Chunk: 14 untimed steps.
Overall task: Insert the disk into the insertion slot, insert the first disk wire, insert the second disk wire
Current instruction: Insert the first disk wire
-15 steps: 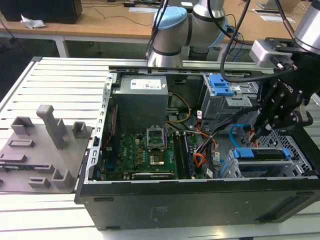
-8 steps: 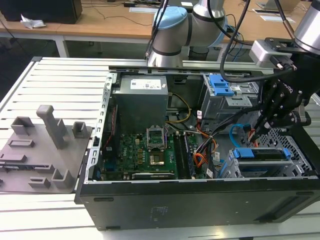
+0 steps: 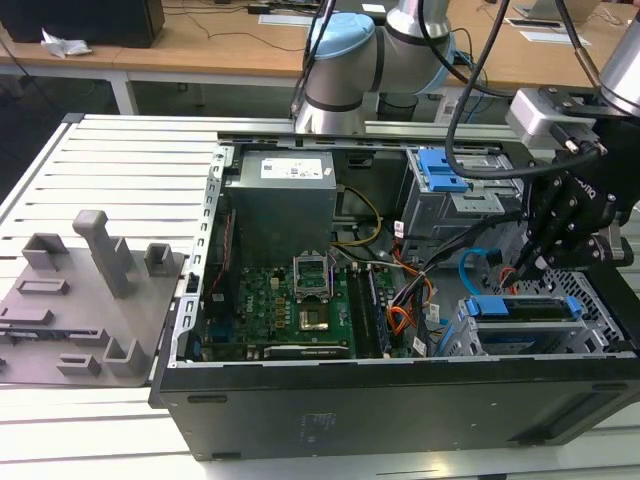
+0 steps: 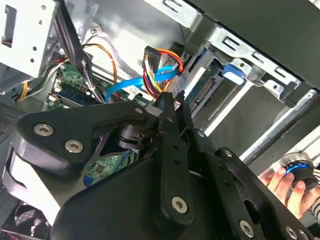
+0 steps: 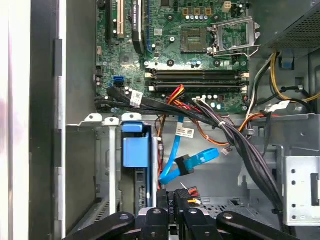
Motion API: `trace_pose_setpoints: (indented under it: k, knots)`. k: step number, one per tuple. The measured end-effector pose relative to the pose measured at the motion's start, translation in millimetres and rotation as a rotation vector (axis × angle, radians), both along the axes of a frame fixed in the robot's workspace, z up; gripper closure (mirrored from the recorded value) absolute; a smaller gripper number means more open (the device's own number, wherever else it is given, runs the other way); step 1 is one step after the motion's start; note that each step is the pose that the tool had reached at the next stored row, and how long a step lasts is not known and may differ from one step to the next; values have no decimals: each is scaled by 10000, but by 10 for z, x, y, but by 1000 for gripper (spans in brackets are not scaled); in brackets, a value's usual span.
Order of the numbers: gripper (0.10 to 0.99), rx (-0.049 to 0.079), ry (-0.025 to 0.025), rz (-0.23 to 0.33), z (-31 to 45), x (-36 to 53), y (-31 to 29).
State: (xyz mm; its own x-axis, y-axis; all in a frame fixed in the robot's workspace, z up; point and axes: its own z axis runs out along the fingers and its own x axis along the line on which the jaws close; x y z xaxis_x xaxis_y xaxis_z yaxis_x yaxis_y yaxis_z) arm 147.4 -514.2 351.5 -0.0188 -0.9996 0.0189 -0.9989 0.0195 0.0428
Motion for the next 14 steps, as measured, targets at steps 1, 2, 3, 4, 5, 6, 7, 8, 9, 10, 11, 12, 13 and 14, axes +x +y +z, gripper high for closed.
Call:
trace_pose_setpoints:
  k: [1,2,3,4,5,6,7,8,9,10,11,12,13,14]
  knots:
    - [906,0,0,0,0,0,-18]
    - [906,0,0,0,0,0,-37]
    - [906,0,0,0,0,0,-61]
    - [906,-1,0,0,0,0,-75]
    - [906,0,0,0,0,0,-95]
    - [906,0,0,0,0,0,-122]
    - [906,0,0,0,0,0,-137]
    - [906,0,0,0,0,0,-157]
    - [906,-1,0,0,0,0,-180]
    - [906,-1,0,0,0,0,-206]
    - [906,0,0,0,0,0,-236]
    - [906,0,0,0,0,0,-266]
    - [906,0,0,0,0,0,-291]
    - [906,2,0,0,0,0,-296]
